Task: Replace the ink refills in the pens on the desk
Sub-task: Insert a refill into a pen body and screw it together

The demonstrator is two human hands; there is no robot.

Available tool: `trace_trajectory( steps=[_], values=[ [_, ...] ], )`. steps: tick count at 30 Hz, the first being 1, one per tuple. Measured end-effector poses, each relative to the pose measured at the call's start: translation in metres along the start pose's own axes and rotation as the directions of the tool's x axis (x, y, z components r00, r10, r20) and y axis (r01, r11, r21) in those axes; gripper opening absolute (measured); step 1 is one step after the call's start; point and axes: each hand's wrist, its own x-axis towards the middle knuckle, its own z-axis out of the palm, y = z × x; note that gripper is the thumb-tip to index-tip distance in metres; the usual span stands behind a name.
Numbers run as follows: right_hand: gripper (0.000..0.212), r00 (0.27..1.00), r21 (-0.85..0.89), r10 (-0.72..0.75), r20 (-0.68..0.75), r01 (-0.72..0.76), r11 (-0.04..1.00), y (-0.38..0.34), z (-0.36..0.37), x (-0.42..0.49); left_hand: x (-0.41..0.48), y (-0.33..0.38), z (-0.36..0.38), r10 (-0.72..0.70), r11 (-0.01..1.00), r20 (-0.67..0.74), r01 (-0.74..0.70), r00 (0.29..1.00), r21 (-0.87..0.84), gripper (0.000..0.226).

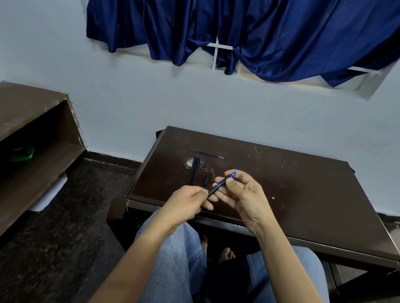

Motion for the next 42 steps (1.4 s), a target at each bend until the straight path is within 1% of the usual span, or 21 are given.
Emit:
trace_trajectory(
  steps=[3,8,11,13,14,16,18,19,22,23,24,27,28,29,32,33,35,37,38,40,42],
  values=[
    [0.015,1.0,-0.014,0.004,0.009,-0.004,1.0,0.003,-0.001,0.0,0.0,-0.003,-0.001,0.011,1.0,-0.022,-0.011,1.0,0.009,0.025],
    [0.015,1.0,0.013,-0.004,0.01,0.004,1.0,0.005,-0.004,0.001,-0.001,-0.005,-0.003,0.055,0.998,-0.029,-0.056,0.998,-0.02,0.01],
    [0.01,1.0,0.036,0.004,0.006,-0.004,0.999,0.008,-0.006,0.001,0.0,-0.006,-0.003,0.083,0.993,-0.039,-0.079,0.996,0.088,0.021],
    [0.008,1.0,0.048,0.001,-0.011,0.0,0.999,0.01,-0.006,0.0,0.002,-0.006,-0.001,0.096,0.99,-0.066,-0.088,0.993,0.112,0.03],
    [0.008,1.0,0.048,0.0,-0.02,0.001,0.999,0.01,-0.005,0.0,0.002,-0.007,-0.001,0.118,0.986,-0.08,-0.107,0.99,0.126,0.028],
    [0.007,1.0,0.049,-0.001,-0.032,0.003,0.999,0.011,-0.005,-0.001,0.004,-0.01,0.0,0.179,0.973,-0.112,-0.159,0.977,0.166,0.014],
    [0.007,0.999,0.046,-0.003,-0.039,0.005,0.999,0.011,-0.004,-0.001,0.004,-0.012,0.0,0.199,0.972,-0.134,-0.178,0.971,0.153,0.005],
    [0.007,0.999,0.047,-0.004,-0.042,0.006,0.999,0.012,-0.003,-0.001,0.004,-0.013,0.0,0.177,0.979,-0.138,-0.159,0.975,0.128,0.007],
    [0.007,0.999,0.052,-0.012,-0.041,0.015,0.999,0.012,-0.002,-0.001,0.004,-0.009,0.002,0.001,1.0,-0.075,-0.001,0.997,-0.005,0.039],
    [0.008,0.999,0.044,-0.013,-0.04,0.015,0.999,0.012,-0.002,-0.002,0.004,-0.009,0.002,-0.014,1.0,-0.05,0.014,0.999,-0.019,0.042],
    [0.008,0.999,0.035,-0.011,-0.039,0.013,0.999,0.012,-0.002,-0.002,0.003,-0.009,0.002,0.004,1.0,-0.045,-0.005,0.999,-0.006,0.038],
    [0.009,0.999,0.013,-0.009,-0.04,0.01,1.0,0.012,-0.003,-0.003,0.004,-0.011,-0.001,0.13,0.986,-0.123,-0.115,0.984,0.119,0.007],
    [0.009,0.999,0.011,-0.01,-0.04,0.01,1.0,0.012,-0.003,-0.004,0.005,-0.011,-0.001,0.147,0.982,-0.141,-0.127,0.979,0.142,0.006],
    [0.01,0.999,0.011,-0.011,-0.038,0.011,1.0,0.011,-0.003,-0.004,0.006,-0.009,0.0,0.132,0.986,-0.136,-0.116,0.982,0.122,0.01],
    [0.011,0.999,-0.001,-0.016,-0.04,0.016,1.0,0.011,-0.001,-0.004,0.004,-0.001,0.004,-0.033,0.999,-0.05,0.032,0.998,-0.013,0.046],
    [0.011,0.999,-0.003,-0.018,-0.041,0.018,1.0,0.01,0.0,-0.004,0.004,0.0,0.004,-0.049,0.999,-0.033,0.049,0.998,-0.014,0.05],
    [0.011,0.999,0.0,-0.019,-0.043,0.019,1.0,0.009,0.0,-0.004,0.003,-0.002,0.005,-0.015,1.0,-0.044,0.015,0.999,0.006,0.04],
    [0.01,0.999,0.002,-0.018,-0.042,0.018,1.0,0.008,0.0,-0.004,0.004,-0.004,0.003,0.048,0.998,-0.105,-0.044,0.993,0.039,0.021],
    [0.009,0.999,-0.003,-0.018,-0.039,0.018,1.0,0.008,-0.001,-0.004,0.005,-0.004,0.003,0.066,0.997,-0.126,-0.059,0.99,0.056,0.016],
    [0.008,0.999,-0.018,-0.022,-0.036,0.022,1.0,0.008,-0.001,-0.004,0.004,-0.004,0.003,0.038,0.999,-0.098,-0.036,0.994,0.022,0.021],
    [0.008,0.999,-0.022,-0.029,-0.04,0.028,0.999,0.008,0.0,-0.004,0.003,-0.001,0.004,-0.043,0.997,-0.025,0.042,0.999,-0.058,0.041]
  ],
)
